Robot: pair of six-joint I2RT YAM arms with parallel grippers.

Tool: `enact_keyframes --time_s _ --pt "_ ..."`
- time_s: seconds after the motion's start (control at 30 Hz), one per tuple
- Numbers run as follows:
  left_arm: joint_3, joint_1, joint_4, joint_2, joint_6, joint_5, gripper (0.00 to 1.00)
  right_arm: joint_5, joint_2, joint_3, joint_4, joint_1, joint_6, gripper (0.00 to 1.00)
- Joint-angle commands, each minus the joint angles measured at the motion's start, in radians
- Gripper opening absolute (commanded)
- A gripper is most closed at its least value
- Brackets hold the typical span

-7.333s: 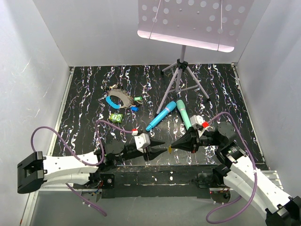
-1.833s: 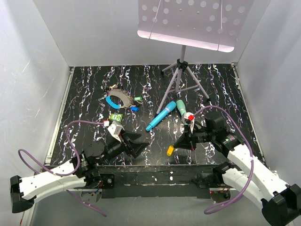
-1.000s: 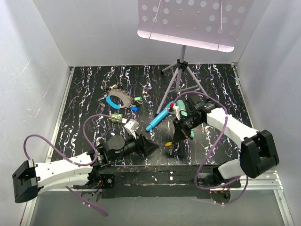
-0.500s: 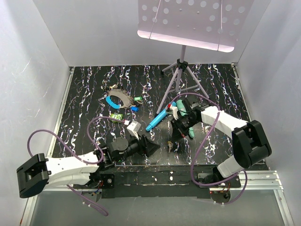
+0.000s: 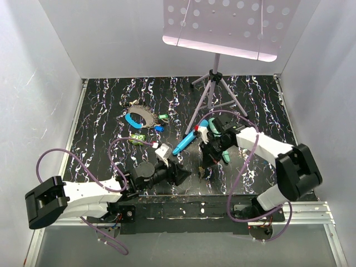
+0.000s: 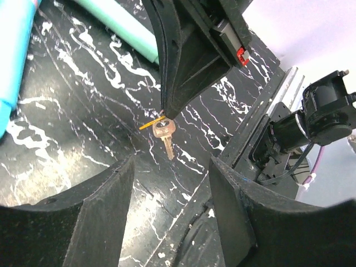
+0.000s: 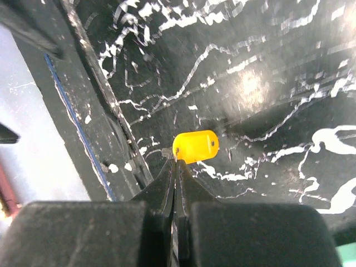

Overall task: Put the keys on the keyring
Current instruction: Place the key at the center of the board.

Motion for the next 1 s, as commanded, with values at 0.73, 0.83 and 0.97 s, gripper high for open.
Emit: enact_keyframes --time_s 0.73,0.83,0.97 --pt "0.113 0.006 0.041 -0.022 0.333 0.173 0.16 -0.344 -0.466 -0.172 0.236 0.056 -0.433 0.01" --pt "0.128 0.006 0.046 0.006 0.337 0.176 0.14 -0.347 -0.465 -0.179 0.238 0.053 -0.435 0.01" --pt "0.13 0.008 0.05 0.027 0.333 0.187 0.13 -0.353 -0.461 -0.181 0.238 0.054 -0.437 0.01"
